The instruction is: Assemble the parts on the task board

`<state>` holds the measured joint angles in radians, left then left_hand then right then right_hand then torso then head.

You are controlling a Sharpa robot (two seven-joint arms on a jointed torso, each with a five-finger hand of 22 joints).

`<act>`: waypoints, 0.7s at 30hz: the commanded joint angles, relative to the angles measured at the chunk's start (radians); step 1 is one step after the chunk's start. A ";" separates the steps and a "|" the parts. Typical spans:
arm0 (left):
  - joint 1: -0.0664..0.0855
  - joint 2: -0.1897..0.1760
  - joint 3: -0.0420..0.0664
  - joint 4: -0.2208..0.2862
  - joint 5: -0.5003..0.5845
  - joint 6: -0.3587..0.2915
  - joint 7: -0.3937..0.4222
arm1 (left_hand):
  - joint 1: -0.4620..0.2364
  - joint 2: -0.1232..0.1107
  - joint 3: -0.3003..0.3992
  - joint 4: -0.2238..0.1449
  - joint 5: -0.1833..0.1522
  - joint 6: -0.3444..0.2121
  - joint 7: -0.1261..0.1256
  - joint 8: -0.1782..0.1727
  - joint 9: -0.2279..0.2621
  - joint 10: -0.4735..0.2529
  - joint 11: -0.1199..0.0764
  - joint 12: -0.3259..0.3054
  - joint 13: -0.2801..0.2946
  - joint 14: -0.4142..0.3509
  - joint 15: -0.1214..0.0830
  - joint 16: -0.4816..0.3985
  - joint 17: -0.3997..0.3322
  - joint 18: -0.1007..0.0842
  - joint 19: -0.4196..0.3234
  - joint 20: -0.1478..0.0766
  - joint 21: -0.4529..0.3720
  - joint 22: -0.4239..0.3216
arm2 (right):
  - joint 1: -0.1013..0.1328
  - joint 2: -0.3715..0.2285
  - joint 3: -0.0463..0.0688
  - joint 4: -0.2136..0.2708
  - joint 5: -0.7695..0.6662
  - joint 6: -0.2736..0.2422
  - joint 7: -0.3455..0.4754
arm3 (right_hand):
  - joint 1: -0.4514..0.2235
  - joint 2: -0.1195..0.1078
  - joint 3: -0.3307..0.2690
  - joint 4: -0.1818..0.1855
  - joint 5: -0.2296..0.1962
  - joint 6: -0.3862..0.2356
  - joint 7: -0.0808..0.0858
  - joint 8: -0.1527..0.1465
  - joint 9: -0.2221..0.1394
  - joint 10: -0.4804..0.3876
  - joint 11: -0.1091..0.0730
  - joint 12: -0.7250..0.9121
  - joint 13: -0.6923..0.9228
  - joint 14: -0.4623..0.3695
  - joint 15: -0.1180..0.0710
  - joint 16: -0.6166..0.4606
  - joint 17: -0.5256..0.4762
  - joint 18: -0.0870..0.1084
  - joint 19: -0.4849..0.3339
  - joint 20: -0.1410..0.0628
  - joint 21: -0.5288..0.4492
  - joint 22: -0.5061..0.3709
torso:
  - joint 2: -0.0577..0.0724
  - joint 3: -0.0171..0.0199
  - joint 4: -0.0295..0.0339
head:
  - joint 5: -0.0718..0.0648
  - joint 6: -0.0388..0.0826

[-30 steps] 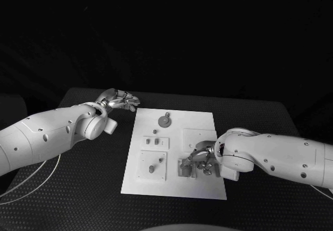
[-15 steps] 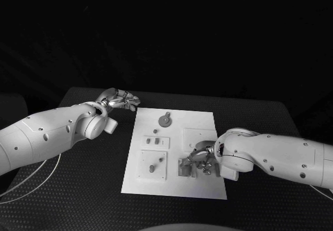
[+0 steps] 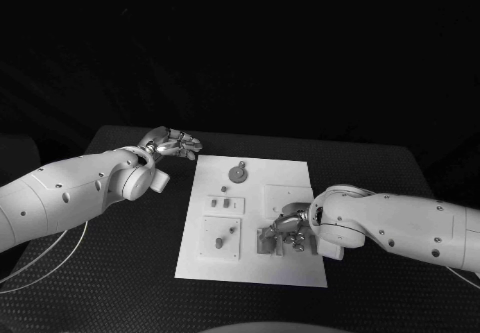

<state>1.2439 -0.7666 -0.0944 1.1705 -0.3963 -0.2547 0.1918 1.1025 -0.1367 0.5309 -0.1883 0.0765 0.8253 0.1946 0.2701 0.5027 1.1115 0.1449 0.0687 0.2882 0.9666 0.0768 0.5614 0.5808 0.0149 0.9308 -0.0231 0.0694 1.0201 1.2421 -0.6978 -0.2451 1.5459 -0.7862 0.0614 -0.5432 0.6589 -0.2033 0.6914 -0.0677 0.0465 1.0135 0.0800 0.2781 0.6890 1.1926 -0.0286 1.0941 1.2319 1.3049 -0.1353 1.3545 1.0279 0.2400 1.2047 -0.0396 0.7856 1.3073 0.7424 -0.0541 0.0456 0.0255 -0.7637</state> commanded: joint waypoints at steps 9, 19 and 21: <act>0.002 0.000 0.000 0.002 0.004 0.013 0.006 | -0.012 0.002 0.000 0.005 -0.004 -0.006 0.002 0.006 0.000 -0.009 -0.001 0.002 -0.001 0.005 0.002 -0.005 0.002 -0.006 0.002 0.002 0.000 -0.002 | -0.004 -0.002 -0.003 -0.001 -0.022 0.002 -0.004 | 0.014 -0.029 0.008 0.025 0.001 -0.005 0.005 -0.007 0.004 -0.011 0.001 -0.009 -0.003 -0.012 0.002 -0.006 -0.006 0.022 0.004 -0.005 -0.006 0.016 | 0.000 0.0002 0.0002 | 0.000 -0.002; 0.002 0.001 0.000 0.001 0.004 0.013 0.007 | -0.012 0.002 0.000 0.005 -0.004 -0.006 0.002 0.006 0.000 -0.009 -0.001 0.002 -0.002 0.005 0.002 -0.006 0.003 -0.006 0.002 0.002 0.000 -0.002 | -0.004 -0.008 -0.003 0.007 -0.062 -0.010 0.021 | 0.031 -0.031 0.011 0.031 0.001 -0.004 0.005 -0.006 0.008 -0.009 0.001 -0.007 -0.001 -0.012 0.002 -0.004 -0.007 0.022 0.004 -0.005 -0.005 0.017 | 0.000 0.0001 0.0001 | -0.002 0.000; 0.002 0.001 0.000 0.001 0.004 0.013 0.007 | -0.012 0.002 0.000 0.005 -0.004 -0.006 0.002 0.006 0.000 -0.009 -0.001 0.002 -0.002 0.006 0.002 -0.006 0.003 -0.006 0.002 0.002 0.000 -0.002 | -0.004 -0.014 -0.003 0.010 -0.065 -0.013 0.033 | 0.040 -0.026 0.008 0.026 0.001 -0.002 0.004 -0.005 0.010 -0.007 0.001 -0.004 0.000 -0.011 0.002 -0.002 -0.006 0.022 0.005 -0.005 -0.004 0.018 | -0.001 0.0004 0.0000 | -0.002 0.001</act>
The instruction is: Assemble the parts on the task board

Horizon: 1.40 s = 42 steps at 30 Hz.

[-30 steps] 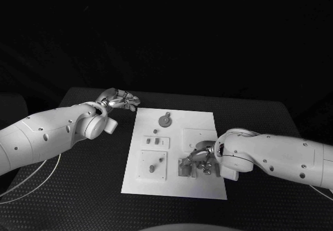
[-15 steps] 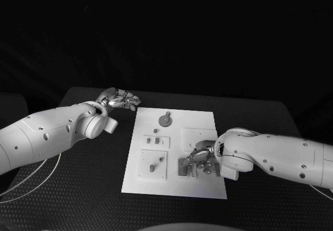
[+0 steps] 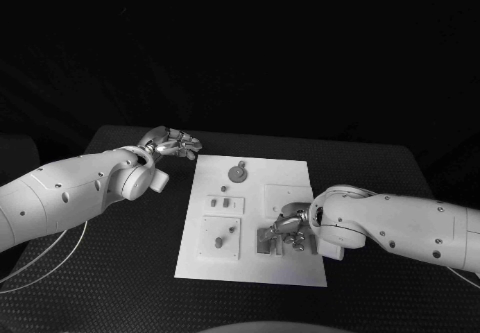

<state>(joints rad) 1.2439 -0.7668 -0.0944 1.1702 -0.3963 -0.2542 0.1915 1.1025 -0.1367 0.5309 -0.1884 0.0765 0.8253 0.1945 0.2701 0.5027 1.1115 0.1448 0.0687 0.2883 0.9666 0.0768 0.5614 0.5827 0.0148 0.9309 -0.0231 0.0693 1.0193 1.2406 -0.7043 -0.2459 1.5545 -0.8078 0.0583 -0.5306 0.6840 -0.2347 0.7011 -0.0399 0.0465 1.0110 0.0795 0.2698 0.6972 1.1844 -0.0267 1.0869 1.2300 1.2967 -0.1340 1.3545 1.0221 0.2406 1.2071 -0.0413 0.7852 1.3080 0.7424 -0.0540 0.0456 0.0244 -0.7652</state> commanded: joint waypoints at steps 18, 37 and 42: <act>0.002 0.005 0.000 -0.003 0.004 0.013 0.010 | -0.012 0.001 0.000 0.006 -0.004 -0.006 0.002 0.006 0.000 -0.008 -0.001 0.002 -0.002 0.006 0.002 -0.007 0.003 -0.006 0.002 0.002 0.000 -0.001 | 0.050 -0.147 0.002 0.057 -0.066 -0.085 0.142 | 0.062 0.042 -0.036 -0.058 0.001 0.020 -0.004 0.016 0.024 0.056 -0.009 0.067 0.042 0.035 -0.008 0.034 0.051 0.021 0.018 -0.011 0.008 0.019 | -0.001 0.0012 -0.0030 | -0.010 0.018; 0.001 0.011 0.000 -0.014 0.004 0.016 0.011 | -0.012 0.002 -0.001 0.007 -0.004 -0.006 0.002 0.006 0.000 -0.008 -0.001 0.002 -0.002 0.006 0.002 -0.008 0.004 -0.006 0.002 0.002 0.000 -0.001 | 0.053 -0.251 -0.001 0.048 -0.186 0.084 -0.055 | 0.096 0.122 -0.072 -0.164 0.001 0.025 -0.005 0.017 0.045 0.070 -0.010 0.081 0.051 0.041 -0.008 0.052 0.065 0.021 0.016 -0.010 0.016 0.019 | -0.007 0.0049 -0.0146 | -0.030 0.028; 0.001 0.014 0.000 -0.015 0.004 0.018 0.012 | -0.013 0.002 -0.001 0.007 -0.004 -0.006 0.002 0.006 0.000 -0.008 -0.001 0.002 -0.002 0.006 0.002 -0.008 0.005 -0.006 0.002 0.002 0.000 -0.002 | 0.035 -0.251 -0.001 0.051 -0.209 0.091 -0.061 | 0.090 0.120 -0.073 -0.163 0.001 0.028 -0.006 0.018 0.046 0.073 -0.011 0.084 0.053 0.042 -0.008 0.053 0.066 0.021 0.015 -0.009 0.015 0.019 | -0.008 0.0066 -0.0172 | -0.031 0.027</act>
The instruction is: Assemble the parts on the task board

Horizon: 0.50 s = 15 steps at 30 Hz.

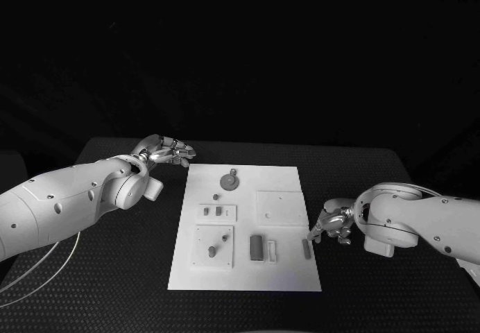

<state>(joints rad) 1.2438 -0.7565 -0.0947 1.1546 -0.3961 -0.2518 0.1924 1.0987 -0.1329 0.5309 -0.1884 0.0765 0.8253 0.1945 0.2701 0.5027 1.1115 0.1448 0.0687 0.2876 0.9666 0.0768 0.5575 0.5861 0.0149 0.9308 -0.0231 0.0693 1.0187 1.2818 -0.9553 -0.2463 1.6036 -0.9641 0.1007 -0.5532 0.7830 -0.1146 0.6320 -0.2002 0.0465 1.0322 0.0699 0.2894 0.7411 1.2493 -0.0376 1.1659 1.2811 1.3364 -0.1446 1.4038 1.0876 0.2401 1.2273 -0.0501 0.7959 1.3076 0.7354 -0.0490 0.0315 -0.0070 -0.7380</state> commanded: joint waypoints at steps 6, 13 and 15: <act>0.001 0.002 0.000 0.000 0.004 0.017 0.010 | -0.009 -0.001 -0.001 0.007 -0.004 -0.007 0.002 0.006 0.000 -0.008 -0.001 0.002 -0.001 0.006 0.002 -0.005 0.002 -0.006 0.002 0.002 0.000 -0.001 | -0.034 0.007 0.000 -0.003 -0.074 0.036 -0.037 | -0.012 0.000 -0.005 -0.002 0.001 0.010 0.003 -0.002 0.002 0.011 -0.001 0.006 0.002 0.003 0.003 0.005 0.001 0.022 -0.005 0.000 0.005 0.019 | 0.001 0.0005 0.0001 | -0.002 -0.003; 0.001 0.001 0.000 0.000 0.004 0.019 0.010 | -0.009 -0.001 -0.001 0.008 -0.005 -0.007 0.002 0.006 0.000 -0.008 -0.001 0.002 -0.002 0.006 0.002 -0.005 0.002 -0.006 0.002 0.003 0.000 -0.001 | -0.049 0.027 0.000 -0.005 -0.082 0.035 -0.031 | -0.017 -0.002 -0.005 0.001 0.001 0.011 0.002 -0.003 0.002 0.011 -0.001 0.005 0.001 0.003 0.002 0.005 -0.001 0.022 -0.005 0.001 0.005 0.019 | 0.001 -0.0010 0.0006 | -0.003 -0.005; 0.001 0.001 0.000 -0.001 0.004 0.019 0.010 | -0.009 -0.001 -0.001 0.008 -0.005 -0.007 0.002 0.006 0.000 -0.008 -0.001 0.002 -0.002 0.006 0.002 -0.006 0.003 -0.006 0.001 0.003 0.000 -0.001 | -0.051 0.033 0.000 -0.007 -0.087 0.029 -0.030 | -0.018 -0.002 -0.005 0.002 0.001 0.011 0.002 -0.003 0.002 0.012 -0.001 0.006 0.002 0.002 0.002 0.004 -0.002 0.022 -0.005 0.001 0.005 0.019 | 0.001 -0.0015 0.0006 | -0.003 -0.006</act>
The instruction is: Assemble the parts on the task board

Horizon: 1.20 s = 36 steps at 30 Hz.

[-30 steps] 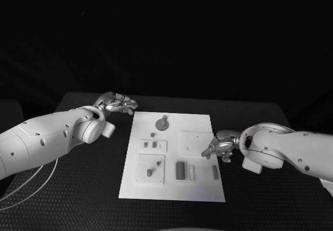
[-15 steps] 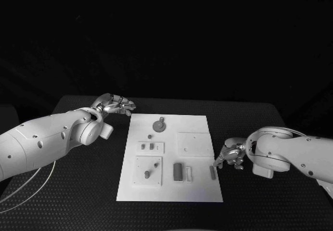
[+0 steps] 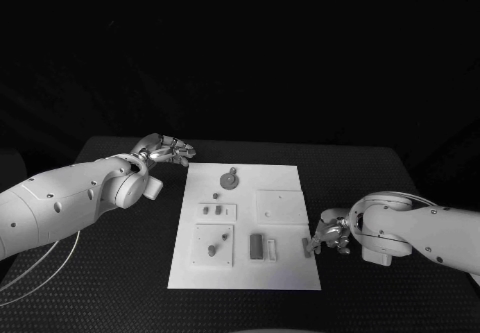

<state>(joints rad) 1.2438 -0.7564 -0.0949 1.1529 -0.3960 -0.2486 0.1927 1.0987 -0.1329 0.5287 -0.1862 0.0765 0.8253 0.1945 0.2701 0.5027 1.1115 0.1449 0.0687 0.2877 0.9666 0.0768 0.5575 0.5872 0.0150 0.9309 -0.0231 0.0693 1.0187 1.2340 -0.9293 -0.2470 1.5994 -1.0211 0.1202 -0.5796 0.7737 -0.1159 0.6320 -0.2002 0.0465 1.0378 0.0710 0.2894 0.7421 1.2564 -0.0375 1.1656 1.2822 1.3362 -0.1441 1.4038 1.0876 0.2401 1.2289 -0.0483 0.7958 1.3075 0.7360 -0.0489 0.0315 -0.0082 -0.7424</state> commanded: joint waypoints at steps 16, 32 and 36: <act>0.001 -0.002 0.000 0.004 0.005 0.019 0.008 | -0.011 0.000 0.000 0.007 -0.005 -0.007 0.002 0.007 0.000 -0.008 -0.001 0.002 -0.002 0.007 0.002 -0.007 0.003 -0.006 0.001 0.003 0.000 -0.002 | -0.039 0.072 -0.001 -0.029 -0.114 -0.021 -0.005 | -0.028 -0.014 0.003 0.024 0.001 0.006 0.001 -0.008 0.001 0.002 -0.001 -0.001 -0.004 0.001 0.001 0.005 -0.006 0.022 -0.006 -0.001 0.005 0.018 | 0.000 -0.0012 0.0007 | 0.005 -0.008; 0.001 -0.003 0.000 0.006 0.005 0.019 0.008 | -0.011 0.002 0.000 0.008 -0.005 -0.007 0.002 0.007 0.000 -0.008 -0.001 0.002 -0.002 0.007 0.002 -0.008 0.004 -0.006 0.002 0.003 0.000 -0.002 | -0.069 0.138 -0.001 -0.049 -0.187 -0.012 -0.006 | 0.013 -0.006 0.016 -0.015 0.001 -0.008 0.005 -0.021 0.000 -0.015 0.002 -0.023 -0.019 -0.007 0.003 0.001 -0.022 0.022 -0.009 -0.004 0.006 0.019 | 0.000 -0.0022 0.0019 | 0.006 -0.010; 0.001 -0.003 0.000 0.008 0.005 0.020 0.007 | -0.011 0.002 0.000 0.009 -0.004 -0.007 0.002 0.007 0.000 -0.008 -0.002 0.003 -0.002 0.007 0.002 -0.008 0.005 -0.006 0.002 0.002 0.000 -0.002 | -0.083 0.153 -0.001 -0.057 -0.221 -0.016 -0.009 | 0.025 0.000 0.015 -0.034 0.001 -0.013 0.008 -0.028 -0.004 -0.017 0.005 -0.027 -0.022 -0.008 0.007 -0.001 -0.026 0.022 -0.011 -0.002 0.005 0.018 | -0.001 -0.0022 0.0020 | 0.004 -0.012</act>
<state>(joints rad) 1.2438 -0.7603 -0.0949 1.1579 -0.3956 -0.2421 0.1921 1.0987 -0.1329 0.5306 -0.1844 0.0765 0.8253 0.1946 0.2741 0.5026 1.1115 0.1448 0.0687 0.2870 0.9666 0.0769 0.5537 0.5908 0.0149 0.9309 -0.0231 0.0693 1.0180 1.1814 -0.7893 -0.2289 1.5463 -1.1985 0.0816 -0.5836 0.7922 -0.1113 0.6470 -0.2329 0.0465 1.0480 0.0604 0.5288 0.7339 1.2501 -0.0316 1.1420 1.2612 1.3325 -0.1406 1.4037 1.0617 0.2356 1.2228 -0.0468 0.7957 1.3073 0.7354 -0.0503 0.0328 -0.0032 -0.7535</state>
